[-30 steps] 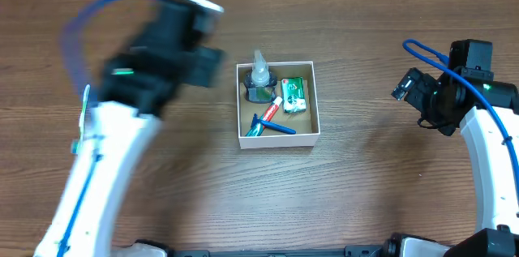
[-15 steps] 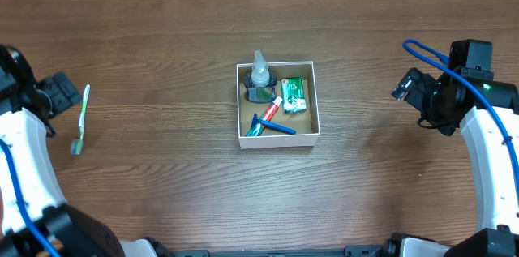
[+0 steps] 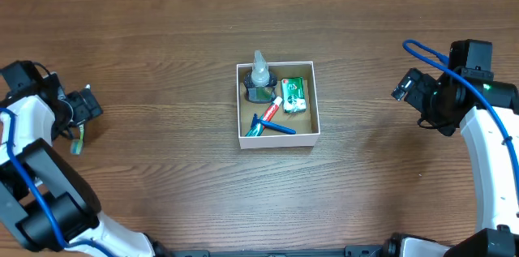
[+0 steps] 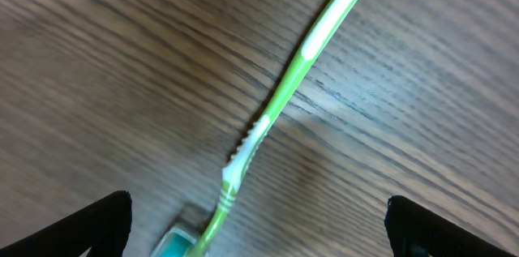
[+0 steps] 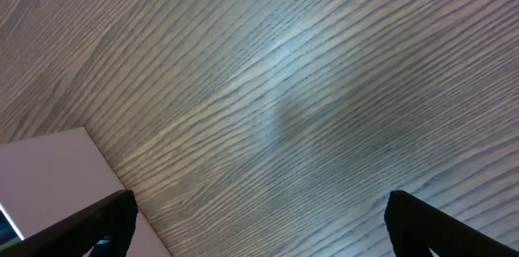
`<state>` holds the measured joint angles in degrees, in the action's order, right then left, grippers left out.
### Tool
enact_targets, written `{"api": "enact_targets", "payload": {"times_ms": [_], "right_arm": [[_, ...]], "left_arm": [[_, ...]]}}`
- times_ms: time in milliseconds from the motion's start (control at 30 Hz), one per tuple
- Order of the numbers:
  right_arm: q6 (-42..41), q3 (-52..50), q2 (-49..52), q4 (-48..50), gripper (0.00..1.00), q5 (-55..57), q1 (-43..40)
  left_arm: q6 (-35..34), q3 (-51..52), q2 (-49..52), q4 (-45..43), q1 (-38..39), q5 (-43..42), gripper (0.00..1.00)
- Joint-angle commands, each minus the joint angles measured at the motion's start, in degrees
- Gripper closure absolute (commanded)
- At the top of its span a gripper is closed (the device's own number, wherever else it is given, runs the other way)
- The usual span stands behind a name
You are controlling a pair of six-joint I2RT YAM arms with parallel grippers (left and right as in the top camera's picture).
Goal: Pack container
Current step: 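Move the left gripper to the green toothbrush and grasp it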
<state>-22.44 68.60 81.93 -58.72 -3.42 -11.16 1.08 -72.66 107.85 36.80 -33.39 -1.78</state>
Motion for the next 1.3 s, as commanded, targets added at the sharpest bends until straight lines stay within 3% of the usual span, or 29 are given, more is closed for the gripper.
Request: {"api": "enact_targets", "payload": {"times_ms": [0, 400, 433, 633, 733, 833, 1000, 1267], "right_arm": [[0.2, -0.1, -0.4, 0.1, 0.0, 0.8, 0.0], [0.2, -0.1, -0.4, -0.1, 0.0, 1.0, 0.0], [0.2, -0.1, -0.4, -0.1, 0.0, 1.0, 0.0], [0.2, -0.1, -0.4, -0.1, 0.0, 1.4, 0.0], [0.2, -0.1, -0.4, -0.1, 0.0, 1.4, 0.0], [0.2, -0.1, -0.4, -0.1, 0.0, 1.4, 0.0], [0.2, -0.1, -0.4, -0.1, 0.0, 1.4, 0.0], [0.2, -0.1, -0.4, -0.1, 0.0, 2.0, 0.0]], "left_arm": [[1.7, 0.1, 3.1, -1.1, 0.0, -1.4, 0.01], [3.7, 0.1, 7.5, -2.1, 0.0, -1.2, 0.0], [3.7, 0.1, 7.6, -2.1, 0.0, -1.3, 0.05], [3.6, 0.1, 7.6, -1.4, 0.0, -1.3, 0.61], [3.6, 0.1, 7.6, -1.1, 0.0, -2.4, 0.67], [3.6, 0.1, 7.6, -1.0, 0.0, -2.7, 0.86], [3.6, 0.1, 7.6, -0.7, 0.0, -2.8, 0.96], [1.8, -0.7, 7.0, -0.2, 0.0, -5.9, 0.96]]}}
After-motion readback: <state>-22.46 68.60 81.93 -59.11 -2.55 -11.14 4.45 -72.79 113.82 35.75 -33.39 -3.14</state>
